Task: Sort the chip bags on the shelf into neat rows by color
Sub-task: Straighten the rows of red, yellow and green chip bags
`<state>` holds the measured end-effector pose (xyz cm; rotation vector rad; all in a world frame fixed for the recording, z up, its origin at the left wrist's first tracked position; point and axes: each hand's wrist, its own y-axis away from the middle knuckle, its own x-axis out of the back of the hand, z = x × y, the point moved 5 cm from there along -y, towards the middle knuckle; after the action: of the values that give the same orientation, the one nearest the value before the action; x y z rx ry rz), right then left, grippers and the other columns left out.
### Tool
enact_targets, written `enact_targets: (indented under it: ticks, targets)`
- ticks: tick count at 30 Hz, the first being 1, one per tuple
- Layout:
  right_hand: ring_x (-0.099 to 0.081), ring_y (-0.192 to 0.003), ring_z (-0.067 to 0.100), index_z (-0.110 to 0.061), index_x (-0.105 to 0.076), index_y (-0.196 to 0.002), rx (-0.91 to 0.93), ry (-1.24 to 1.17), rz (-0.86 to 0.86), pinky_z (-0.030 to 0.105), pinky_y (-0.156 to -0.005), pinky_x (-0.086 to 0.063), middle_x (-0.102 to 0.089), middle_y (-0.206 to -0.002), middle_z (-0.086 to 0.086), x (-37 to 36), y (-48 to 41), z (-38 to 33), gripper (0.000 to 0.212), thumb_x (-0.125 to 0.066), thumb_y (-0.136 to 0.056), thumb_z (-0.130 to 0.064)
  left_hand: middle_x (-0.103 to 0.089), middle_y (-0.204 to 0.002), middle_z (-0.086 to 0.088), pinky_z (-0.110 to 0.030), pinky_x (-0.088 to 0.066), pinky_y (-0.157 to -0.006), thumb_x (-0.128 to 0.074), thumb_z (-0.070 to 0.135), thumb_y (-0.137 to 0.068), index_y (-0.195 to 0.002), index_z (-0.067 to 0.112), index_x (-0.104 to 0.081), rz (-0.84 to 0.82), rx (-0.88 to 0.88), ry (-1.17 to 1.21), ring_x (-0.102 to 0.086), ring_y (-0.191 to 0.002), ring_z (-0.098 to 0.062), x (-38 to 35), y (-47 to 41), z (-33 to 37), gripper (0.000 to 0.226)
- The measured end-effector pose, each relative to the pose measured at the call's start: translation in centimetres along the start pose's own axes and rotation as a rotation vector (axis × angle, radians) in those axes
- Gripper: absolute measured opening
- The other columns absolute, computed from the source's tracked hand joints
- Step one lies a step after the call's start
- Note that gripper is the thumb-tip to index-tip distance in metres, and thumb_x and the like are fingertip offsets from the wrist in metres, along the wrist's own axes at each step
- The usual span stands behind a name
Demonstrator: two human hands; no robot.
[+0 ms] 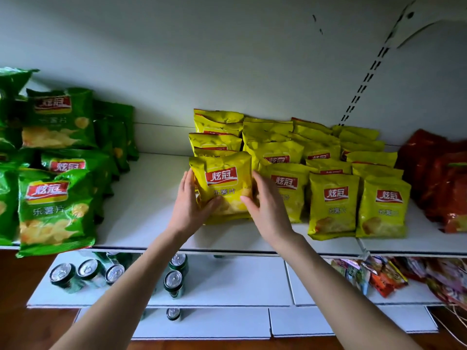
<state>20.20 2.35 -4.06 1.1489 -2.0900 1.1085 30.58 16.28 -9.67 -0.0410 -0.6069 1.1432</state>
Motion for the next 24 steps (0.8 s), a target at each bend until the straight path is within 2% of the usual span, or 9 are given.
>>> enact_targets:
  ticks: [3,5,8,10,12,15,19,21,24]
  targets:
    - [-0.051,-0.116,0.044,-0.008,-0.048,-0.126,0.054,0.213,0.174,0.055,-0.092,-0.044,-0.051,-0.126,0.027,1.6,1.4,2.3,0.061,-0.058,-0.078,-0.045,-0.053,-0.125,-0.008,-0.021,-0.042,-0.095,-0.067,0.041,-0.072,-0.136,0.004,-0.036,0.002,-0.044,0.051,-0.05,-0.112,-0.019,-0.2,-0.3,0.2,0.08]
    - [-0.048,-0.118,0.048,-0.018,-0.04,-0.13,0.041,0.391,0.14,0.06,-0.091,-0.039,-0.047,-0.131,0.029,1.6,1.5,3.6,0.077,-0.056,-0.068,-0.062,-0.053,-0.128,-0.007,-0.018,-0.042,-0.094,-0.067,0.036,-0.072,-0.139,0.007,-0.033,-0.012,-0.054,0.097,-0.052,-0.114,-0.019,-0.4,-0.7,0.2,0.081]
    - [-0.045,-0.12,0.05,-0.023,-0.036,-0.135,0.078,0.571,0.031,0.065,-0.086,-0.04,-0.042,-0.137,0.028,0.4,0.9,4.0,0.098,-0.075,-0.053,-0.063,-0.051,-0.132,-0.01,-0.018,-0.04,-0.097,-0.062,0.04,-0.072,-0.144,0.009,-0.029,-0.045,-0.077,0.108,-0.05,-0.12,-0.024,-0.5,-1.5,0.3,0.085]
    - [-0.045,-0.121,0.048,-0.025,-0.036,-0.135,0.121,0.624,0.0,0.066,-0.084,-0.041,-0.039,-0.139,0.025,-0.5,0.3,3.8,0.106,-0.084,-0.046,-0.055,-0.039,-0.144,-0.017,-0.017,-0.032,-0.102,-0.06,0.045,-0.072,-0.148,0.006,-0.019,-0.018,-0.084,0.026,-0.039,-0.133,-0.031,-0.3,-1.6,0.7,0.094]
    - [-0.047,-0.119,0.048,-0.027,-0.037,-0.134,0.127,0.641,-0.018,0.067,-0.083,-0.04,-0.04,-0.139,0.024,-1.0,0.0,3.9,0.108,-0.086,-0.042,-0.053,-0.02,-0.153,-0.024,-0.028,-0.032,-0.102,-0.057,0.05,-0.074,-0.149,0.008,-0.013,0.048,-0.09,-0.139,-0.021,-0.141,-0.038,0.0,-1.2,1.2,0.097]
    - [-0.046,-0.119,0.049,-0.028,-0.039,-0.132,0.115,0.654,-0.048,0.07,-0.081,-0.038,-0.044,-0.137,0.024,-1.5,-0.2,4.2,0.11,-0.086,-0.037,-0.056,-0.014,-0.148,-0.037,-0.054,-0.039,-0.098,-0.048,0.054,-0.078,-0.15,0.016,-0.013,-0.02,-0.213,-0.304,-0.019,-0.136,-0.052,-0.1,-1.3,1.1,0.089]
    - [-0.045,-0.12,0.05,-0.027,-0.04,-0.132,0.096,0.655,-0.076,0.071,-0.079,-0.037,-0.043,-0.137,0.025,-2.1,-0.6,4.3,0.113,-0.086,-0.034,-0.058,-0.005,-0.157,-0.02,-0.045,-0.027,-0.11,-0.047,0.063,-0.07,-0.145,0.028,-0.005,-0.203,-0.113,-0.168,0.006,-0.144,-0.028,0.1,-2.6,-0.3,0.093]
    - [-0.045,-0.119,0.05,-0.027,-0.04,-0.131,0.08,0.646,-0.084,0.072,-0.078,-0.037,-0.045,-0.136,0.025,-2.3,-1.1,4.4,0.113,-0.086,-0.032,-0.057,-0.015,-0.157,-0.015,-0.051,-0.033,-0.109,-0.054,0.06,-0.07,-0.146,0.028,-0.007,-0.241,-0.097,-0.08,-0.009,-0.145,-0.032,0.2,-3.3,-0.9,0.094]
    - [-0.046,-0.118,0.05,-0.027,-0.041,-0.129,0.076,0.654,-0.076,0.072,-0.078,-0.036,-0.047,-0.134,0.025,-2.5,-1.4,4.3,0.114,-0.087,-0.03,-0.056,-0.032,-0.148,-0.016,-0.054,-0.043,-0.099,-0.063,0.054,-0.069,-0.148,0.02,-0.012,-0.265,-0.059,-0.018,-0.039,-0.132,-0.033,0.2,-3.8,-1.4,0.099]
